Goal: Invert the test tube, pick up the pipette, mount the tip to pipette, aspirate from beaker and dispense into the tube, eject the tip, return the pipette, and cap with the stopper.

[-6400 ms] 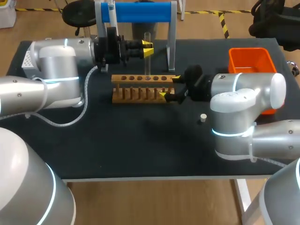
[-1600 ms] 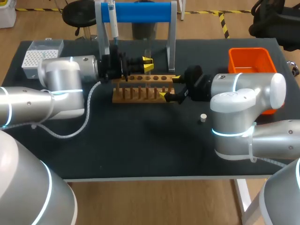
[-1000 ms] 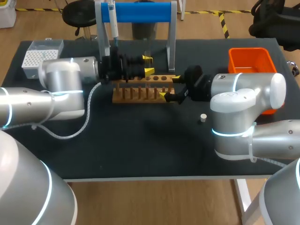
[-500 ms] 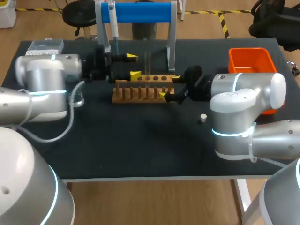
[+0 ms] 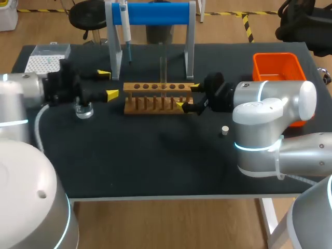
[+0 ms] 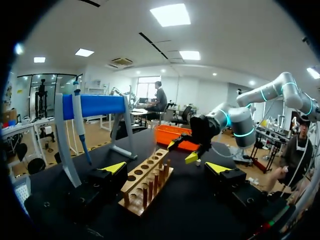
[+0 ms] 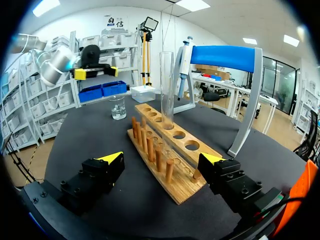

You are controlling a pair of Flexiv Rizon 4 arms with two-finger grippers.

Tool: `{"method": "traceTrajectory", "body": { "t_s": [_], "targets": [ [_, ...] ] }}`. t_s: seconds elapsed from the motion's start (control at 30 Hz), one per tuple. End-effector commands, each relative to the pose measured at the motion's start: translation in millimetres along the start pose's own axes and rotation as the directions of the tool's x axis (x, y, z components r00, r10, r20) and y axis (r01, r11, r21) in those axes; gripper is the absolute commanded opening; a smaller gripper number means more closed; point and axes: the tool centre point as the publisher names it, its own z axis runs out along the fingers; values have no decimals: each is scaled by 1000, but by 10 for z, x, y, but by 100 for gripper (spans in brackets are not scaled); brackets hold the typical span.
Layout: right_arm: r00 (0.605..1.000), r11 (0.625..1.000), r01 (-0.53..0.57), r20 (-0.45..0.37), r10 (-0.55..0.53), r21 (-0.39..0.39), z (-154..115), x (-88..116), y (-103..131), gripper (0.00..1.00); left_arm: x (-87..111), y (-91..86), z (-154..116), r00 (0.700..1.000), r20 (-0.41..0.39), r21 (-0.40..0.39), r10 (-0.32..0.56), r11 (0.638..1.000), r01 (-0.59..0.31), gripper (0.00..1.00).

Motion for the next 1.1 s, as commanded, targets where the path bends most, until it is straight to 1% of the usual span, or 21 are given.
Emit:
{"method": "traceTrajectory", "body": {
  "t_s": [0.03,0.4,0.43,0.53,0.6,0.7,0.8,0.83,0.87,0.9,0.97,1.0,1.1],
  "targets": [
    [1000,1000,1,0,-1,-2,0,2,-7,100,272,-25,-167,983,182,-3,2,1000,-2,100],
    [1000,1000,1,0,-1,-2,0,2,-7,100,272,-25,-167,983,182,-3,2,1000,-2,100],
    [1000,1000,1,0,-1,-2,0,2,-7,100,213,-46,-282,976,216,24,-4,1000,-2,100],
    [1000,1000,1,0,-1,-2,0,2,-7,100,63,-80,-678,938,346,-1,15,1000,-16,100],
    [1000,1000,1,0,-1,-2,0,2,-7,100,6,-103,-936,904,428,-2,15,1000,-16,100],
    [1000,1000,1,0,-1,-2,0,2,-7,100,-78,-93,-1295,857,515,-7,10,1000,-8,100],
    [1000,1000,1,0,-1,-2,0,2,-7,100,-115,-72,-1512,828,560,-12,-5,1000,15,100],
    [1000,1000,1,0,-1,-2,0,2,-7,100,-120,-69,-1566,824,567,-4,-16,1000,22,100],
    [1000,1000,1,0,-1,-2,0,2,-7,100,-124,-62,-1610,816,578,-9,-18,1000,29,100],
    [1000,1000,1,0,-1,-2,0,2,-7,100,-133,-51,-1655,801,599,-17,-22,999,40,100],
    [1000,1000,1,0,-1,-2,0,2,-7,100,-144,-28,-1728,784,620,-27,-32,998,62,100],
    [1000,1000,1,0,-1,-2,0,2,-7,100,-154,-13,-1770,768,639,-35,-38,996,79,100],
    [1000,1000,1,0,-1,-2,0,2,-7,100,-170,21,-1871,741,670,-46,-43,994,100,100]
  ]
}}
